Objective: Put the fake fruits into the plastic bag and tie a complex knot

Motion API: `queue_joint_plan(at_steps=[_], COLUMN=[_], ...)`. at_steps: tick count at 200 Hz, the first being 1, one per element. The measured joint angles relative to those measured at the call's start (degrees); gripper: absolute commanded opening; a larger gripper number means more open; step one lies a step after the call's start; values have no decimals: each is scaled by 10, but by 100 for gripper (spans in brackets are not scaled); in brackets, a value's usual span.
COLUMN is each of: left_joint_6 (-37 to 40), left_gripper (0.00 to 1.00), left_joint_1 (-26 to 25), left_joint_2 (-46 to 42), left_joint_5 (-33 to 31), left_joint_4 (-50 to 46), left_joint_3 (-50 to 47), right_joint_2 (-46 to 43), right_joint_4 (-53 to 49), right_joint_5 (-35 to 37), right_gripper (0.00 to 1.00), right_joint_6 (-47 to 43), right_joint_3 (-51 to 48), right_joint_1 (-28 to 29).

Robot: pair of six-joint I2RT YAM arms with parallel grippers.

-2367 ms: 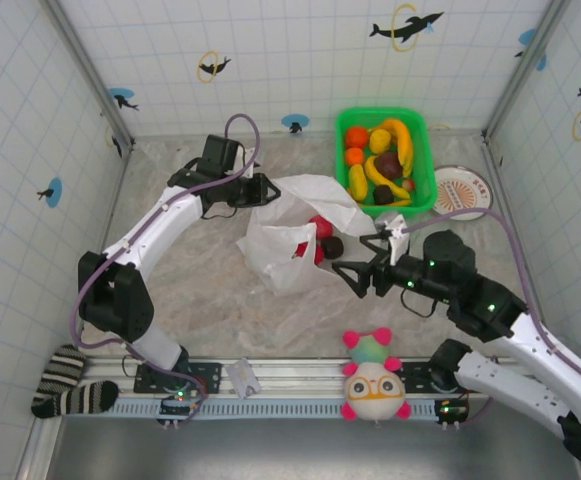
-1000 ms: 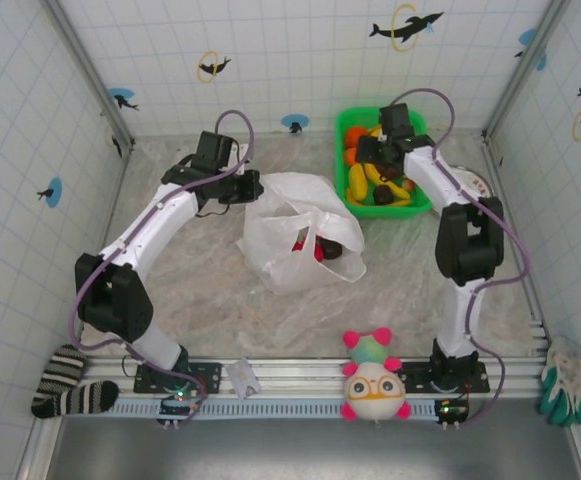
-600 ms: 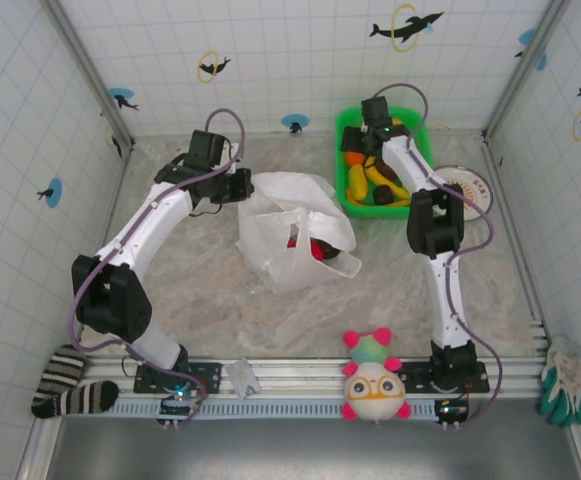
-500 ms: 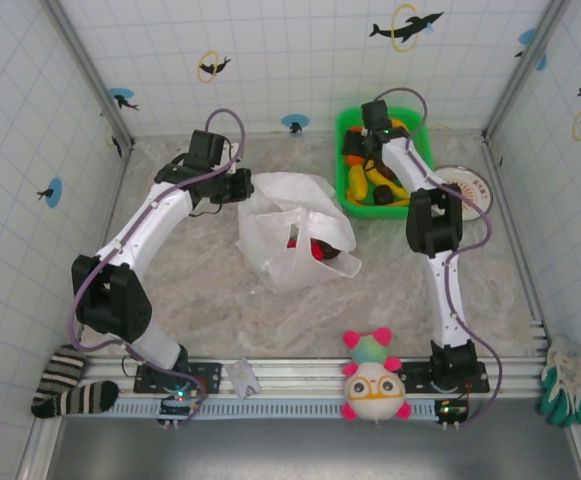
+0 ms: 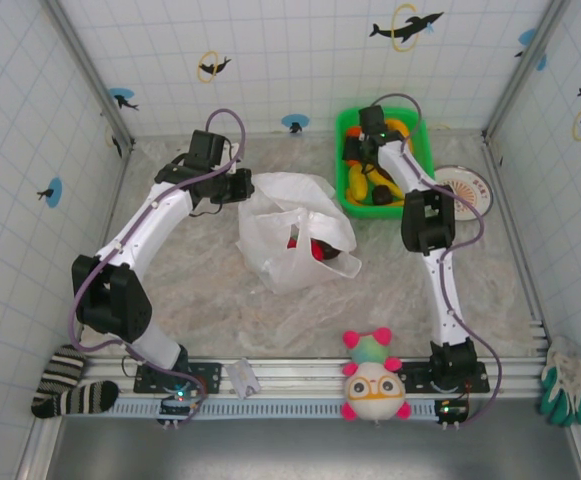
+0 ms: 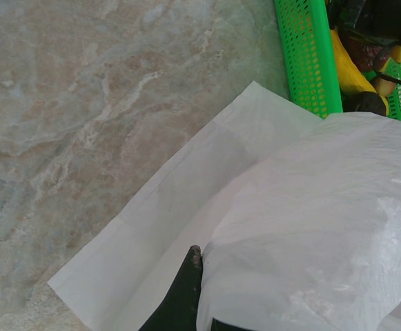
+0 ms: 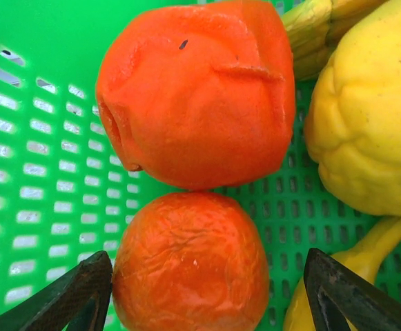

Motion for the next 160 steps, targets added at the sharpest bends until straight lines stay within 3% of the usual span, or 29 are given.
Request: queue_joint_plan(at_steps=[103,160], left_joint_6=[0,0], left_gripper=[7,7], left_joint_1=[3,3], left_joint_2=[0,0], left_joint_5=[12,19], left_joint_4=[2,7], left_joint_3=[0,0], right_joint_2=[0,-37], right_joint_4=[-50,-77], right_joint_5=[47,35], right_gripper=[71,77], right_joint_6=[-40,-51], right_joint_3=[-12,-48], right_joint_1=[10,10])
